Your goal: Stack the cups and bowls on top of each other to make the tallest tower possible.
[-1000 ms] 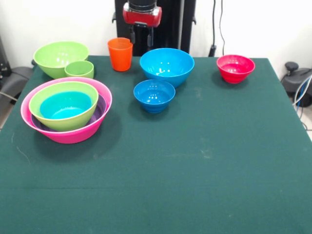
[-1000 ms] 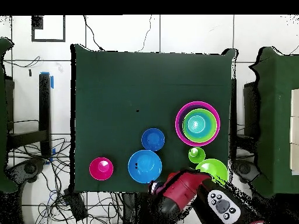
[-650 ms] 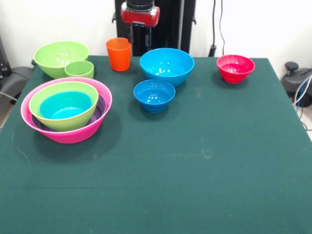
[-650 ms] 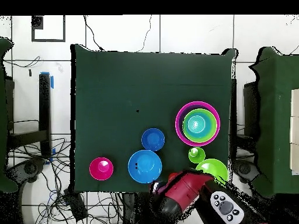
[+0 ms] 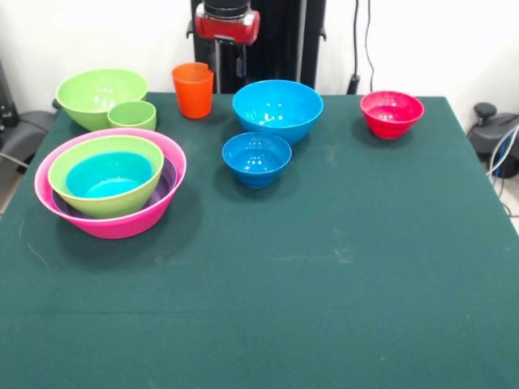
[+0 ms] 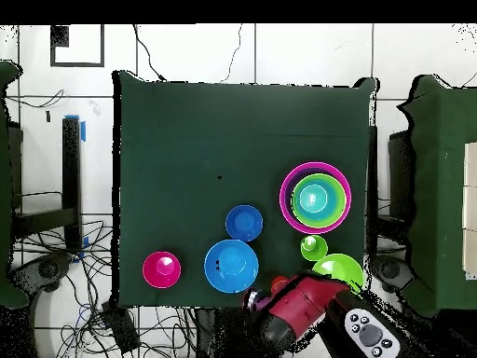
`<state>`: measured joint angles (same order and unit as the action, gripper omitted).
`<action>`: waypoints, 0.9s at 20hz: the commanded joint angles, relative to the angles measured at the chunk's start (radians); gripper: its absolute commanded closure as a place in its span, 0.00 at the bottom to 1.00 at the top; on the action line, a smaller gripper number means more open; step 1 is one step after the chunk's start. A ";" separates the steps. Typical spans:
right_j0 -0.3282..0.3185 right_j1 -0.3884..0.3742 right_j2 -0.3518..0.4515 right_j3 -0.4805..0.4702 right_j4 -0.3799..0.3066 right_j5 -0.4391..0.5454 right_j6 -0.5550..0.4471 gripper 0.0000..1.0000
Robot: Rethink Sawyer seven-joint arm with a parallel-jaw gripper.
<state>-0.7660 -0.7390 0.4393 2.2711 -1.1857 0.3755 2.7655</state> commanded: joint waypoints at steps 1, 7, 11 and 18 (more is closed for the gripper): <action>-0.038 0.073 0.052 -0.064 -0.041 0.031 -0.246 0.00; -0.048 0.072 0.062 -0.061 -0.040 0.041 -0.252 0.00; -0.066 0.025 0.085 -0.030 0.002 0.066 -0.284 0.00; -0.069 0.028 0.095 -0.029 0.005 0.076 -0.286 0.00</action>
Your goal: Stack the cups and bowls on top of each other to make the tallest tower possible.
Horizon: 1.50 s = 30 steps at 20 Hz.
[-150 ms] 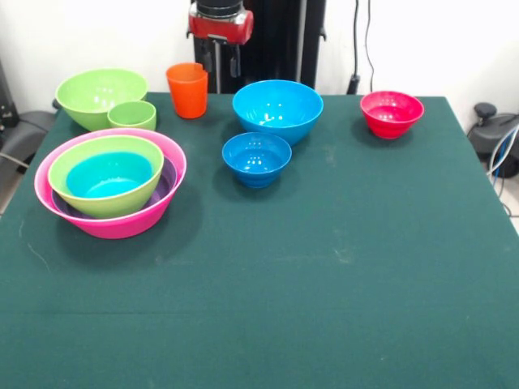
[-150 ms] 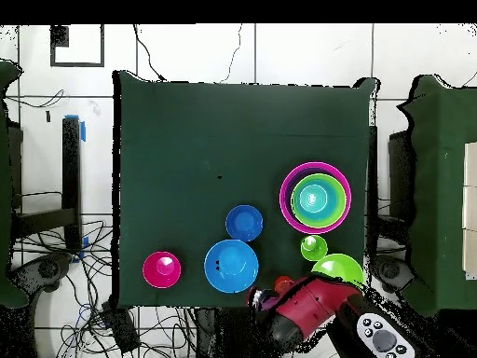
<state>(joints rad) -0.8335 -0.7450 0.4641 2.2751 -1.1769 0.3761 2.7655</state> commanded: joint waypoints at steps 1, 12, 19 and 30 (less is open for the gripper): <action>-0.001 0.032 0.072 -0.032 -0.002 0.078 -0.287 0.00; 0.001 -0.011 0.109 -0.003 0.062 0.107 -0.297 0.00; -0.007 -0.012 0.129 0.007 0.090 0.130 -0.295 0.00; -0.005 0.008 0.130 -0.016 0.069 0.132 -0.299 0.00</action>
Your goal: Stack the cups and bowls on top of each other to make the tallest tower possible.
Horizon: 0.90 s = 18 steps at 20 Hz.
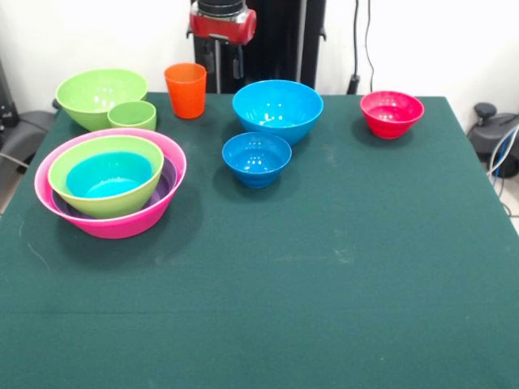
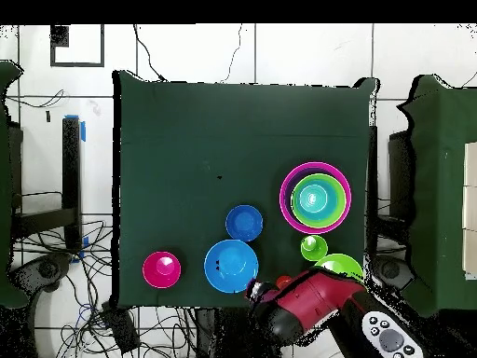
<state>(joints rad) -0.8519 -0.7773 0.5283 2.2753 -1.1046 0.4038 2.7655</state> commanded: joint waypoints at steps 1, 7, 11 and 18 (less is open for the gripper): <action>0.005 0.045 0.067 -0.021 -0.005 0.109 -0.313 0.00; -0.035 0.021 0.086 -0.012 0.016 0.136 -0.372 0.00; -0.050 0.027 0.096 -0.022 0.016 0.151 -0.395 0.00; -0.063 0.050 0.103 -0.057 0.009 0.169 -0.421 0.00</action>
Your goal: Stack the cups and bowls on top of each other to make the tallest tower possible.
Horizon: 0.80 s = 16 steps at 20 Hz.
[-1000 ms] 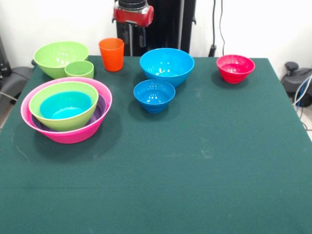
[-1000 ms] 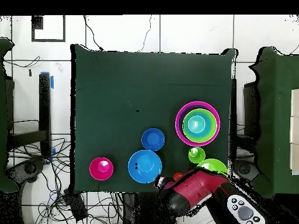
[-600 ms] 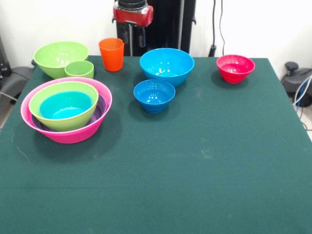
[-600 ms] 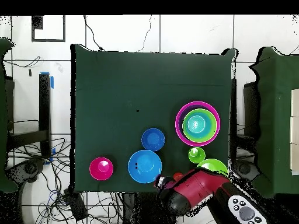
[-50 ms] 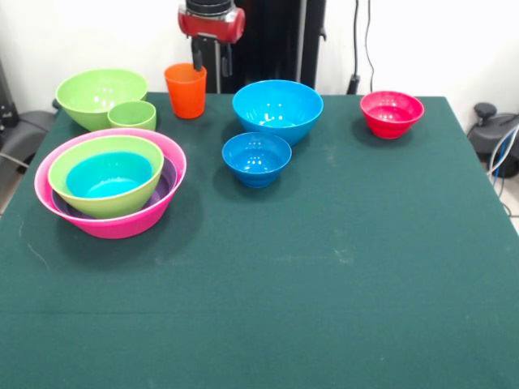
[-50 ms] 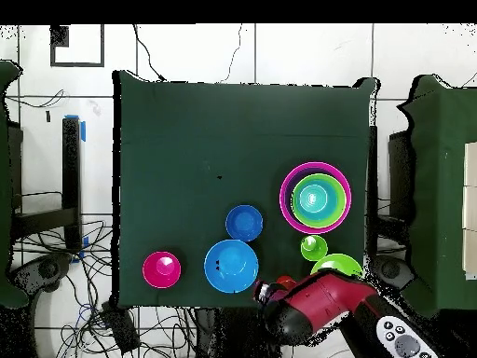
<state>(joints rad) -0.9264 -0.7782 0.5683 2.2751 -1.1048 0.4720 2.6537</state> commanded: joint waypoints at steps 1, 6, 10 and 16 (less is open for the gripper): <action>0.013 0.056 0.061 -0.061 0.005 0.099 -0.307 0.00; 0.036 0.088 0.033 -0.076 -0.038 0.062 -0.271 0.00; 0.057 0.114 0.000 -0.084 -0.092 0.024 -0.219 0.00; 0.099 0.163 -0.047 -0.110 -0.179 -0.030 -0.129 0.00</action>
<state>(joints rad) -0.8901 -0.7086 0.5545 2.2589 -1.1626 0.4926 2.5935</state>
